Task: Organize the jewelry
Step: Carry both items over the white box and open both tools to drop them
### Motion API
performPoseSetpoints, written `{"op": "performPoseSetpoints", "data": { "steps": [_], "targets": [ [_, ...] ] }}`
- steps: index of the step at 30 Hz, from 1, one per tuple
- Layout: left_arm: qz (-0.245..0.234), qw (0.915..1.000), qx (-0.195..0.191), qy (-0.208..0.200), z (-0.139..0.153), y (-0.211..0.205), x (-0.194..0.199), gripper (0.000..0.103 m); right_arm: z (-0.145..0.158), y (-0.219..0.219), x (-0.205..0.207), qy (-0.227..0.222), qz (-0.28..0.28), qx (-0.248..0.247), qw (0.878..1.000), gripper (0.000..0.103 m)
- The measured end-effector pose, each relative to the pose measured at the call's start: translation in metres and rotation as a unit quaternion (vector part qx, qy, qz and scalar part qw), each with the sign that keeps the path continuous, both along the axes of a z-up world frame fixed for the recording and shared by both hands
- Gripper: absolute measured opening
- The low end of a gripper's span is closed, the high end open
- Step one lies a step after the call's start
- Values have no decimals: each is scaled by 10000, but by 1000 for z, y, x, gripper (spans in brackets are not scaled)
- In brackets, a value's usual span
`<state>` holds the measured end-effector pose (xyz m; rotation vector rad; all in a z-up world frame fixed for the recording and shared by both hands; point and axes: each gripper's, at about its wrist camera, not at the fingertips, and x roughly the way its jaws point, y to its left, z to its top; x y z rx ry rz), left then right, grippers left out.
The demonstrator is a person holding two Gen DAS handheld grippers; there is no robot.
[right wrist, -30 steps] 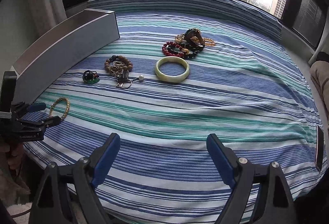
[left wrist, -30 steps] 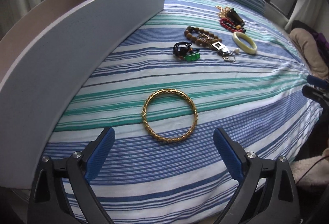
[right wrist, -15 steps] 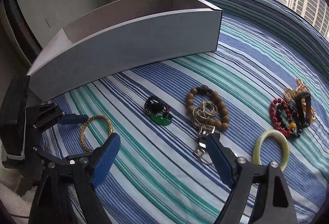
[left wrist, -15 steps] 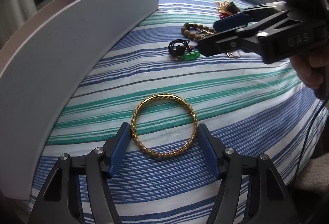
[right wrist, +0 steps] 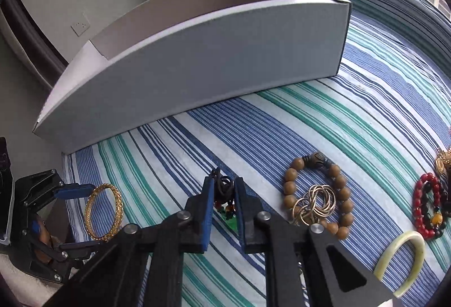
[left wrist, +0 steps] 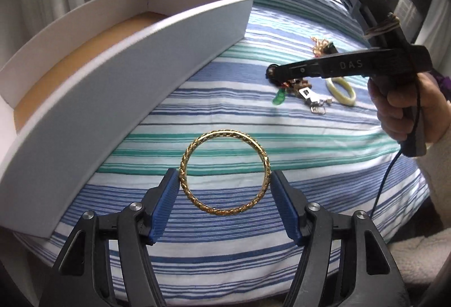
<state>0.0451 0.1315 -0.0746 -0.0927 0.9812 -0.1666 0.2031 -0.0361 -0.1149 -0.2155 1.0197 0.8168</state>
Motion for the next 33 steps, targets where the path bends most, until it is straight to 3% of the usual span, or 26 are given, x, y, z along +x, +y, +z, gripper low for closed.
{"op": "performPoseSetpoints", "data": {
  "steps": [4,8,10,14,18,22,25,27,29,33],
  "targets": [
    [381,9988,-88,-284,54,25,-10,67,42,-13,-12,69,-122,494,9987,14],
    [1024,9930,50,-579,101,79,-10,68,105,11,-28,-169,146,1038,9943,14],
    [1385,9884,228,-586,109,108,-6,68,132,38,-34,-287,350,1258,9910,14],
    [2011,9768,587,-434,97,156,6,68,170,92,-35,-541,708,1436,9856,14],
    [2335,9700,675,-89,66,186,21,68,161,157,-26,-497,989,1274,9857,14],
    [2442,9675,629,189,37,199,31,68,120,211,-17,-268,1061,869,9902,14],
    [2478,9660,697,226,28,200,34,74,94,229,-17,-212,1021,621,9926,17],
    [2463,9670,636,141,34,199,29,82,81,230,-17,-152,906,506,9945,17],
    [2492,9657,718,-103,49,193,22,91,78,225,-18,-176,830,497,9952,40],
    [2340,9675,728,-628,87,170,8,97,114,185,-28,-541,716,798,9928,40]
  ]
}}
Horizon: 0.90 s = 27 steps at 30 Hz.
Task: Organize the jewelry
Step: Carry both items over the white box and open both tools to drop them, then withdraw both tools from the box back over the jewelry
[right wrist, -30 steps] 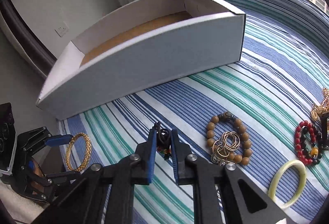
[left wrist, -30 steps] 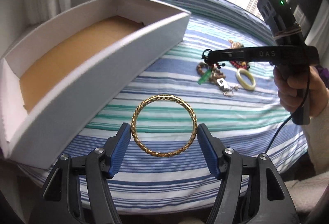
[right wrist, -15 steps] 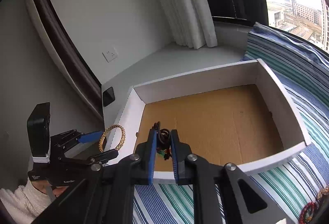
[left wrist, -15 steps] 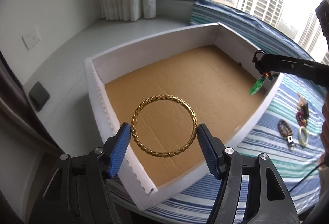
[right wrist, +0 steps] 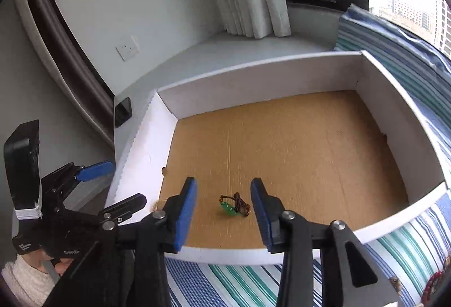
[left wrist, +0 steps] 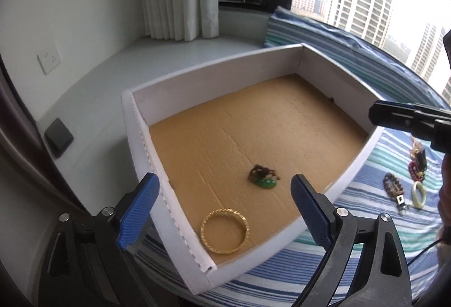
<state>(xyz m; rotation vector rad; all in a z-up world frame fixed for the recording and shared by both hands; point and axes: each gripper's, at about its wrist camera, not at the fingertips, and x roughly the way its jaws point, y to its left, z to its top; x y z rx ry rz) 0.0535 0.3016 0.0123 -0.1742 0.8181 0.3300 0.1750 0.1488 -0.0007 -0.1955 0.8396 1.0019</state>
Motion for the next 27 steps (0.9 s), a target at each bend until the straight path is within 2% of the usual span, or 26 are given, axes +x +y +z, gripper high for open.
{"op": "performPoseSetpoints", "data": {
  "steps": [3,6,8,11,15,19,21,24,27],
  "targets": [
    [-401,9987,-100,-288,18,-30,-4,99,39,-50,-12,-369,-174,237,9989,43],
    [-844,9954,-254,-371,20,-68,-4,99,75,-108,-26,-892,-575,323,9938,52],
    [-1106,9925,-377,-358,14,-95,-2,99,90,-149,-36,-1215,-920,302,9879,56],
    [-1478,9875,-483,-246,-5,-138,2,99,91,-206,-51,-1511,-1486,94,9772,56],
    [-1893,9803,-548,118,-40,-197,4,99,52,-262,-77,-1688,-2288,-371,9580,56],
    [-2262,9716,-451,527,-66,-245,5,99,-10,-297,-100,-1436,-3087,-783,9370,56],
    [-2362,9692,-359,605,-71,-260,4,99,-34,-308,-110,-1340,-3397,-938,9262,56],
    [-2427,9677,-256,626,-73,-274,3,99,-54,-328,-119,-1208,-3705,-1041,9150,56],
    [-2459,9671,-171,632,-72,-281,3,99,-60,-339,-123,-1200,-3828,-1115,9092,56]
  ]
}}
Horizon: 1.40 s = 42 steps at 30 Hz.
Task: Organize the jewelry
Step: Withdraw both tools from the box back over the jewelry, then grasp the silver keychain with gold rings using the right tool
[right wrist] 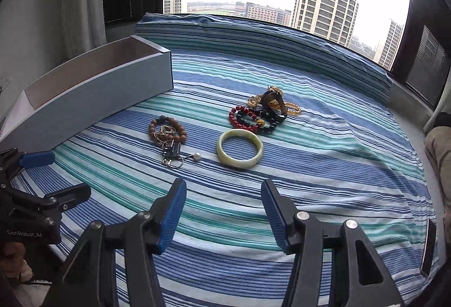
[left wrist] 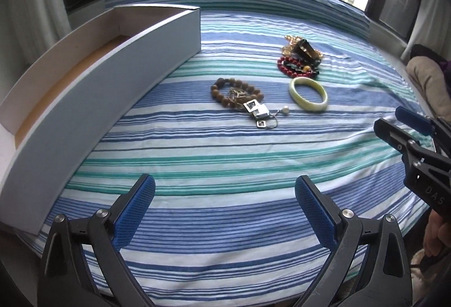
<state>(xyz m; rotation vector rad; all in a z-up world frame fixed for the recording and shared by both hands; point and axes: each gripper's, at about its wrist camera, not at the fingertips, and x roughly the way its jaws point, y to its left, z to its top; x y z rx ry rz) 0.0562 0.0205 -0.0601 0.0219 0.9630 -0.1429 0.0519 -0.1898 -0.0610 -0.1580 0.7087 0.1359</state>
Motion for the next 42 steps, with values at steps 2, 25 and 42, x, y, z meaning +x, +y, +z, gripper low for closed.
{"op": "performPoseSetpoints", "data": {
  "steps": [2,25,42],
  "targets": [
    [-3,10000,41,11,0,-3,1,99,-1,-5,-4,-70,-63,-63,9999,56],
    [240,9993,160,229,-17,10,8,99,-9,-18,-10,-53,-115,-69,9999,56],
    [728,9962,-47,482,-38,50,13,99,-68,61,114,1025,1226,582,9854,56]
  ]
}}
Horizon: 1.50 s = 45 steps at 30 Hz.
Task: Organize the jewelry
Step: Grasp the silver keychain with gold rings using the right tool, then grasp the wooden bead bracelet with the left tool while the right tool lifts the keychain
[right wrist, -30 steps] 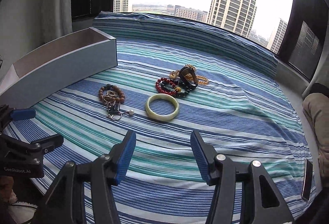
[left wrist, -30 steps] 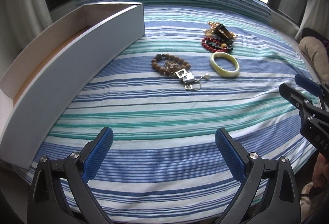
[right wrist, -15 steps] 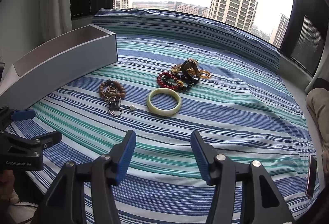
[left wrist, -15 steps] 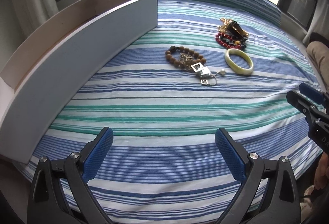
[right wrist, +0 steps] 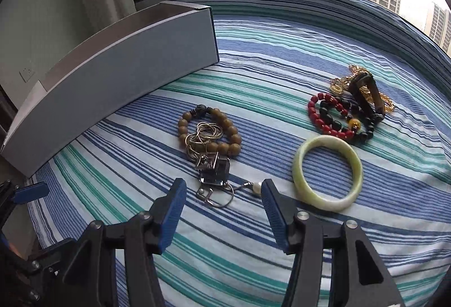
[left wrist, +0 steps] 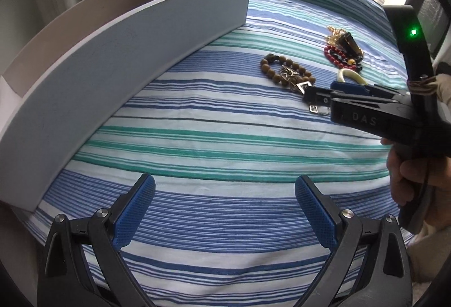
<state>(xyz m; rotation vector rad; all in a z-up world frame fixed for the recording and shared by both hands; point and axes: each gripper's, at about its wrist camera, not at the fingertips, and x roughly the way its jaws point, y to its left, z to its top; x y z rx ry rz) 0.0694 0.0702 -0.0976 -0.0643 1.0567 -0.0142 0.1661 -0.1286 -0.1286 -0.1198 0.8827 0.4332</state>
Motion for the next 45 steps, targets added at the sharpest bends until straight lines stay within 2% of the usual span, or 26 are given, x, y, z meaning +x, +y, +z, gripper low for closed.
{"op": "performPoseSetpoints", "data": {
  "steps": [5,6,7,8,13,20,22,28,29,31,35,36,38,40,41,42,43,44,45],
  "targets": [
    [67,9999,-44,94,-7,6,3,99,-19,25,21,99,183,-255,9995,57],
    [64,9999,-42,99,-8,6,3,99,-20,27,19,-14,205,-301,9993,56],
    [60,9999,-39,109,-9,6,4,99,-21,28,18,-30,266,-333,9991,51],
    [55,9999,-37,120,-10,7,5,99,-20,28,15,-45,302,-328,9990,32],
    [53,9999,-52,154,-12,9,10,99,-15,9,-2,163,297,-125,9993,33],
    [-109,9998,-19,136,-8,1,28,99,1,-44,-53,293,113,132,9994,33],
    [-283,9995,-4,119,-7,-7,36,99,3,-60,-65,306,11,136,9994,33],
    [-1090,9940,-32,0,-4,-46,87,99,-12,-96,-80,371,-537,-295,9974,35],
    [-1189,9929,-5,11,-7,-53,97,99,-15,-100,-82,394,-632,-276,9968,44],
    [-1332,9910,87,71,-17,-66,116,99,-14,-108,-84,385,-795,-137,9960,51],
    [-1624,9857,413,153,-39,-88,139,99,-1,-125,-96,240,-970,348,9944,51],
    [-1637,9853,461,159,-43,-90,142,103,2,-129,-101,205,-973,422,9941,51],
    [-1566,9871,340,70,-46,-89,145,102,6,-136,-109,140,-977,477,9940,51],
    [-1502,9882,290,-89,-44,-85,144,87,8,-142,-116,92,-1009,412,9940,51],
    [-1497,9882,272,-173,-41,-83,143,66,7,-143,-118,84,-1031,362,9940,51],
    [-1505,9881,260,-199,-39,-81,141,39,7,-145,-120,76,-1058,337,9938,51],
    [-1504,9882,238,-167,-37,-79,141,26,7,-146,-122,66,-1083,347,9935,51],
    [-1499,9885,161,-108,-37,-76,141,20,7,-147,-121,58,-1096,382,9932,51],
    [-1481,9889,75,-66,-37,-73,139,20,8,-148,-122,44,-1107,437,9929,51]
  ]
}}
